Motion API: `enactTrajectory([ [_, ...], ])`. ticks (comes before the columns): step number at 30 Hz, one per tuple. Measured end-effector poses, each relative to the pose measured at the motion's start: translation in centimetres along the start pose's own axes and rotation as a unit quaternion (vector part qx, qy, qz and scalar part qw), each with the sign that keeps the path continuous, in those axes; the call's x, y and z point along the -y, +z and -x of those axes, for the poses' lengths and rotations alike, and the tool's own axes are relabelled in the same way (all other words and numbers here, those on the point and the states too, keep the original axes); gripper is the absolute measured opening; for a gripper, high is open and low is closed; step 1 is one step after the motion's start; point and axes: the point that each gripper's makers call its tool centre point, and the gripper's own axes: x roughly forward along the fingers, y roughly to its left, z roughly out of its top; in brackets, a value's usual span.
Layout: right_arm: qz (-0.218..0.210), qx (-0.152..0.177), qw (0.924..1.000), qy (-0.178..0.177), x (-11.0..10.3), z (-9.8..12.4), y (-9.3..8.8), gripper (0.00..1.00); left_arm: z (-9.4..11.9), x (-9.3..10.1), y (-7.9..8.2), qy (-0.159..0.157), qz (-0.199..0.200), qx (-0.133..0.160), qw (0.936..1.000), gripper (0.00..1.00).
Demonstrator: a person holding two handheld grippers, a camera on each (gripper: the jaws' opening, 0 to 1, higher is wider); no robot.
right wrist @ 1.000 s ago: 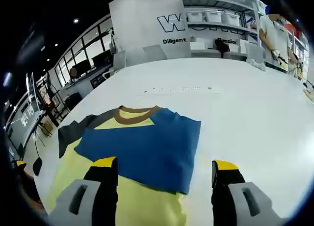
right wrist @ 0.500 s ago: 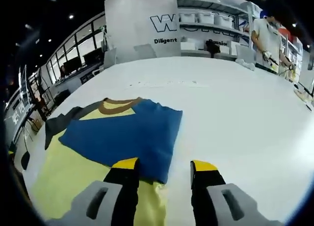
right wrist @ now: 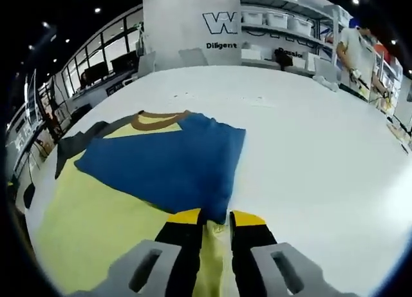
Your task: Fold the garment on the visible template until the final outline fits inside the template.
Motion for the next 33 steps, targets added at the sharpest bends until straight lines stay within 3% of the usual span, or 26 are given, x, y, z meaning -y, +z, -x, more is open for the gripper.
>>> enactTrajectory([
  [2,-0.007,0.006,0.9999,0.007,-0.3,0.0,0.2,0.06,0.0,0.0,-0.1,0.002,-0.002,-0.003,1.0000,0.97],
  [8,0.042,0.006,0.9989,0.020,-0.3,-0.1,0.3,0.01,0.0,-0.2,-0.4,0.003,0.007,-0.009,0.9999,0.97],
  [22,0.054,0.011,0.9975,0.044,1.2,-0.4,0.5,0.00,-0.1,-0.2,-0.6,0.003,0.007,-0.017,0.9998,0.96],
  [33,0.057,0.007,0.9974,0.044,3.2,-0.2,0.7,0.00,-0.1,-1.0,-0.6,-0.003,0.044,-0.014,0.9989,0.95],
])
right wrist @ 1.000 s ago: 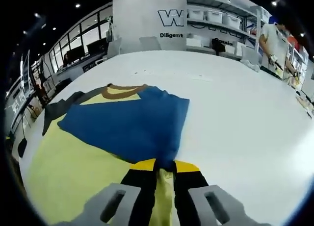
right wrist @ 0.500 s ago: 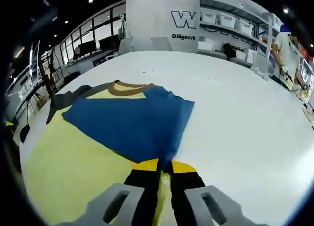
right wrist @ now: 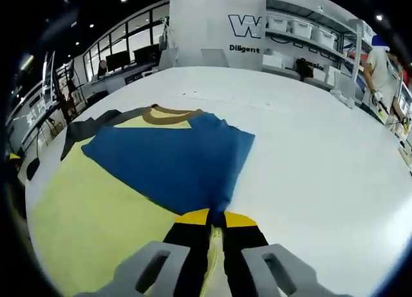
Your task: Fold the garment on the visible template until the final outline fits inside the template.
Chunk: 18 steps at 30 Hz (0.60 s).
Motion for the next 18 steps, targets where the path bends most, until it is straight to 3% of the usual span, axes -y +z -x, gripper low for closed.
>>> enactTrajectory([
  [11,-0.008,-0.014,0.9999,-0.005,2.9,0.3,-0.1,0.00,-1.0,-2.4,0.1,0.009,0.029,-0.001,0.9995,0.91],
  [18,-0.015,-0.009,0.9998,-0.007,3.4,0.2,-0.1,0.00,-2.4,-4.3,0.7,0.016,0.051,0.000,0.9986,0.88],
])
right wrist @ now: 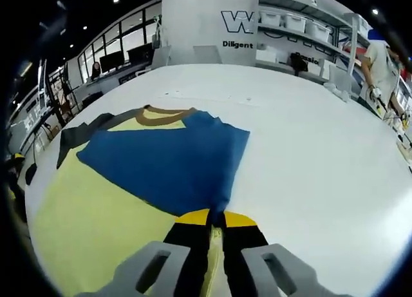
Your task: Fold the garment on the visible template until the final outline fits inside the template.
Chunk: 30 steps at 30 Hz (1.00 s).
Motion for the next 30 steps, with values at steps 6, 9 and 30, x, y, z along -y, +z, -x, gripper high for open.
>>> enactTrajectory([
  [6,-0.019,0.004,0.9998,0.001,0.0,0.0,0.0,0.00,-1.7,-2.4,1.4,0.018,0.000,0.015,0.9997,0.82],
  [9,-0.025,0.003,0.9997,-0.002,0.0,0.0,-0.1,0.00,-3.0,-3.7,1.8,0.029,-0.007,0.015,0.9994,0.80],
  [30,-0.016,0.008,0.9999,0.000,0.0,-0.1,-0.1,0.00,-9.6,-10.4,3.1,0.092,0.048,0.031,0.9941,0.43],
])
